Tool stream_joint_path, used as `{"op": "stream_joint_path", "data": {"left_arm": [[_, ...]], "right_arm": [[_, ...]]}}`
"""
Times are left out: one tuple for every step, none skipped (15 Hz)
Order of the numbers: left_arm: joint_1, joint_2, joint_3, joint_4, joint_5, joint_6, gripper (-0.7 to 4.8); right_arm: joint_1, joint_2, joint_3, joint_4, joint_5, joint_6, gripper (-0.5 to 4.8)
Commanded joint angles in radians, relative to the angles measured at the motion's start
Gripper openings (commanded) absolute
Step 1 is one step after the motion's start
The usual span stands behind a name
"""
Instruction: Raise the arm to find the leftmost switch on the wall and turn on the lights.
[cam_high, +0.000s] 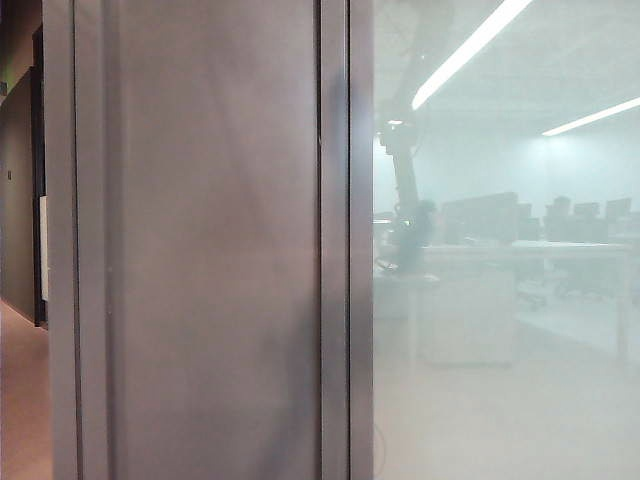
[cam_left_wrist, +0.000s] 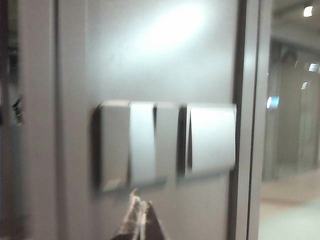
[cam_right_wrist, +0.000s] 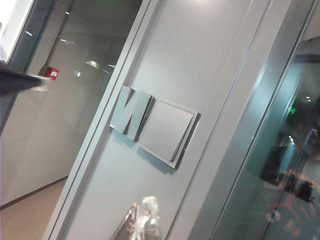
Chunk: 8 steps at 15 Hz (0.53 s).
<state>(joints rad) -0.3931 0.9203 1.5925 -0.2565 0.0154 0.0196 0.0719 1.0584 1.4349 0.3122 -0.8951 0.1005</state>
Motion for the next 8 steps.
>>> {"op": "stream_joint_path", "data": {"left_arm": [[0.002, -0.102, 0.000, -0.157, -0.023, 0.038, -0.06], [0.002, -0.173, -0.037, -0.180, -0.037, 0.076, -0.05], [0.002, -0.222, -0.073, -0.179, -0.058, 0.077, -0.06], [0.002, -0.274, -0.112, -0.184, -0.064, 0.078, -0.06], [0.002, -0.335, -0.163, -0.186, -0.064, 0.077, -0.06], [0.002, -0.424, -0.248, -0.191, -0.064, 0.074, -0.06], [0.002, -0.477, -0.305, -0.193, -0.064, 0.074, -0.06], [0.002, -0.524, -0.359, -0.192, -0.064, 0.076, -0.06]], "right_arm": [[-0.001, -0.019, 0.003, -0.040, -0.001, 0.012, -0.01], [-0.001, -0.026, 0.003, -0.084, 0.000, 0.012, -0.01], [-0.001, -0.029, 0.002, -0.113, 0.002, 0.012, -0.01], [-0.001, -0.037, 0.002, -0.150, 0.002, 0.012, -0.01], [-0.001, -0.046, 0.001, -0.191, 0.003, 0.012, -0.01], [-0.002, -0.053, 0.000, -0.251, 0.003, 0.010, -0.01], [-0.002, -0.055, -0.002, -0.291, 0.004, -0.003, -0.01], [-0.002, -0.065, -0.020, -0.309, 0.004, -0.004, -0.01]]}}
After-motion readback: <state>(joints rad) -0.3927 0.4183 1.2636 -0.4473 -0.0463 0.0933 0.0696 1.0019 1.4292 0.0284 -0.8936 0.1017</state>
